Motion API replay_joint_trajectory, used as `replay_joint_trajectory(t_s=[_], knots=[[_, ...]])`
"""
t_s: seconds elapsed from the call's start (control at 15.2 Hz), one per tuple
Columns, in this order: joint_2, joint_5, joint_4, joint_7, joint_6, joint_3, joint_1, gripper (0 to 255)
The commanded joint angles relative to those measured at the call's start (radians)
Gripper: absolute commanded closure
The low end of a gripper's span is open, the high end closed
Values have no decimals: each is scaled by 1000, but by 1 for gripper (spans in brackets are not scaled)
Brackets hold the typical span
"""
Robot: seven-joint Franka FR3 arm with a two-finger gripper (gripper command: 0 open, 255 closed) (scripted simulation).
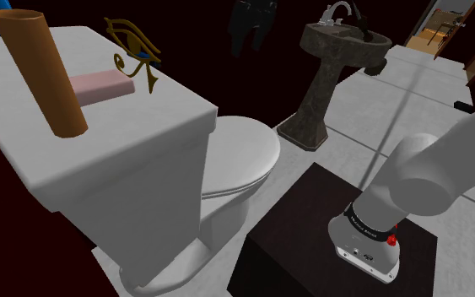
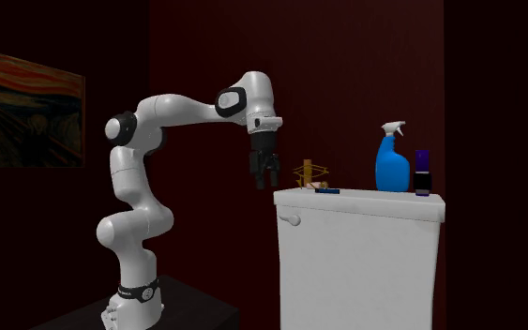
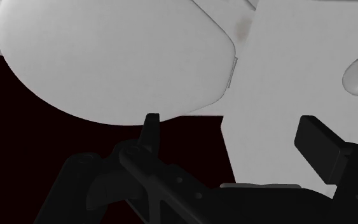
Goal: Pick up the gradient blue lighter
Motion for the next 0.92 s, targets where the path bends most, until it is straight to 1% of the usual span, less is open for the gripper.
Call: replay_joint_trajectory(t_s=[0.0,0.46,0.66,0.86], knots=[[65,5,63,38,3,27,9,0],[297,-12,330,166,-27,109,50,0],[412,-36,474,222,-56,139,78,0],[542,-72,648,278,-101,165,119,0]])
